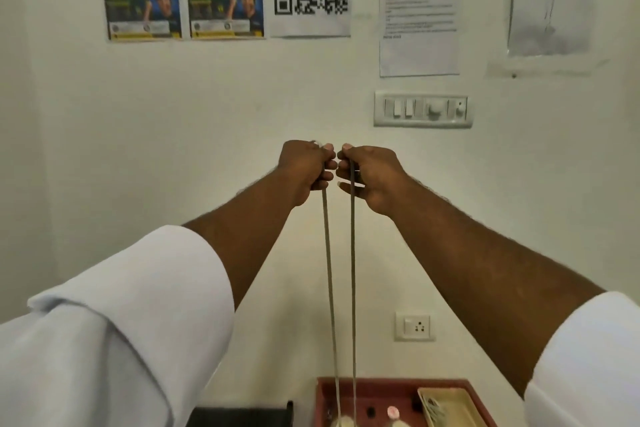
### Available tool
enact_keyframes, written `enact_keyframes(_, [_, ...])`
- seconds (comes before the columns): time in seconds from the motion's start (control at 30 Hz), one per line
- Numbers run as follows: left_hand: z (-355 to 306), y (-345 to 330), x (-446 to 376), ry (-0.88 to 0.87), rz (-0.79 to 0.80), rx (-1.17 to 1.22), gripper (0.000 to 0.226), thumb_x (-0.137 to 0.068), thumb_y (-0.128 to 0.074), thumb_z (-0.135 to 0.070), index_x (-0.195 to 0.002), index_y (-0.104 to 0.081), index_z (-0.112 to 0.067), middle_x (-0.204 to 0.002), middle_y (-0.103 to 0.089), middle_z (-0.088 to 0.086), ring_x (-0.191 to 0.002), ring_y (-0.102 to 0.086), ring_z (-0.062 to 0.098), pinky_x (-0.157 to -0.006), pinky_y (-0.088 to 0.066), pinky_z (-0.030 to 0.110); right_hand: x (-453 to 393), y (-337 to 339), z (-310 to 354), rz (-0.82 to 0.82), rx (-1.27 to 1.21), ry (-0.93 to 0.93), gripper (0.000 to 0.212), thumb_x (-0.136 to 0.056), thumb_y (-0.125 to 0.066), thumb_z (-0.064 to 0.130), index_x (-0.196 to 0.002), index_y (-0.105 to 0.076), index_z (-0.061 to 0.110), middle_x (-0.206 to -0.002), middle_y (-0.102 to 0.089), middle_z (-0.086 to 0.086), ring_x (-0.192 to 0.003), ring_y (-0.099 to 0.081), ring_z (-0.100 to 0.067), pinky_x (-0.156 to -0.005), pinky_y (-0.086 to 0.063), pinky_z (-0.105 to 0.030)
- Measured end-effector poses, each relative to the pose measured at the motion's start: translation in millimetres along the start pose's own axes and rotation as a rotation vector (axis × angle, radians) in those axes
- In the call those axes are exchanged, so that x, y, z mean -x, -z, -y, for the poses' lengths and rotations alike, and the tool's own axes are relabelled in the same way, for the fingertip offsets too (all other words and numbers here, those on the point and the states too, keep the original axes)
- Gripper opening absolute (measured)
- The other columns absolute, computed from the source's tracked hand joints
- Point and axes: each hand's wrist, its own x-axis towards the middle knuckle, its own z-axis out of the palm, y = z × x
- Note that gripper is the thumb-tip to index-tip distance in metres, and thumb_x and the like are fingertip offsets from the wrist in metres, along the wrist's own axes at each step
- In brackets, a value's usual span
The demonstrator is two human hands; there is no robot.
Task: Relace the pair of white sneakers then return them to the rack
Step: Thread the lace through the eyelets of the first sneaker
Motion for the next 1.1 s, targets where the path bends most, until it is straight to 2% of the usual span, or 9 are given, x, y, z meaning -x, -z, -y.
enact_keyframes(0.1, [-22.9,1.3,-3.2,-0.068,-0.015,-0.008,0.019,-0.099,-0.059,-0.02,-0.087,-0.065,-0.007,-0.075,-0.065,0.006,-0.052,-0.055,0.015,-0.048,-0.048,0.024,-2.1,-5.0,28.7,0.053,-0.06,0.015,0.016,-0.096,-0.06,0.022,-0.088,-0.068,0.01,-0.063,-0.067,0.002,-0.076,-0.069,-0.014,-0.081,-0.056,-0.037])
enact_keyframes(0.27, [-54.7,2.8,-6.5,-0.151,-0.02,-0.041,0.024,-0.1,-0.058,-0.021,-0.097,-0.068,0.001,-0.079,-0.067,0.011,-0.053,-0.057,0.016,-0.049,-0.051,0.026,-5.6,-7.8,59.9,0.063,-0.024,0.082,0.018,-0.098,-0.058,0.021,-0.092,-0.07,0.009,-0.07,-0.069,-0.001,-0.082,-0.071,-0.017,-0.075,-0.057,-0.035])
enact_keyframes(0.5, [-75.4,-0.7,-2.5,-0.244,-0.047,-0.062,0.018,-0.094,-0.066,-0.015,-0.101,-0.071,0.001,-0.084,-0.067,0.013,-0.055,-0.057,0.017,-0.056,-0.056,0.029,-0.6,-0.9,69.3,-0.002,0.098,0.163,0.016,-0.097,-0.06,0.021,-0.095,-0.071,0.009,-0.077,-0.068,-0.004,-0.076,-0.066,-0.017,-0.074,-0.057,-0.034])
enact_keyframes(0.7, [-81.3,-4.6,7.3,-0.301,-0.004,-0.037,0.014,-0.087,-0.07,0.0,-0.1,-0.071,0.006,-0.079,-0.066,0.016,-0.055,-0.057,0.017,-0.049,-0.053,0.021,5.9,5.6,75.4,-0.061,0.145,0.244,0.01,-0.094,-0.065,0.02,-0.091,-0.071,0.013,-0.082,-0.065,-0.002,-0.073,-0.059,-0.016,-0.071,-0.057,-0.033])
enact_keyframes(0.83, [-85.2,-6.9,12.8,-0.316,0.008,-0.052,0.015,-0.086,-0.073,-0.003,-0.098,-0.071,0.006,-0.082,-0.069,0.021,-0.058,-0.06,0.02,-0.049,-0.054,0.022,15.2,12.5,78.5,-0.067,0.158,0.301,0.011,-0.091,-0.069,0.021,-0.092,-0.073,0.011,-0.079,-0.065,-0.003,-0.068,-0.06,-0.016,-0.064,-0.058,-0.028])
enact_keyframes(1.0, [-91.6,-8.4,32.8,-0.334,0.083,-0.037,0.011,-0.086,-0.073,-0.003,-0.093,-0.071,0.004,-0.068,-0.069,0.008,-0.053,-0.06,0.015,-0.051,-0.056,0.024,32.7,23.6,83.0,-0.054,0.193,0.319,0.01,-0.089,-0.069,0.013,-0.094,-0.073,0.004,-0.083,-0.07,-0.009,-0.071,-0.064,-0.018,-0.069,-0.058,-0.03])
enact_keyframes(1.1, [-88.1,-7.0,57.1,-0.324,0.101,-0.001,0.015,-0.084,-0.076,-0.008,-0.093,-0.071,0.002,-0.067,-0.07,0.008,-0.051,-0.061,0.015,-0.05,-0.053,0.025,59.1,28.2,81.0,-0.016,0.143,0.308,0.011,-0.089,-0.067,0.006,-0.096,-0.07,-0.002,-0.082,-0.07,-0.011,-0.07,-0.066,-0.02,-0.069,-0.059,-0.032])
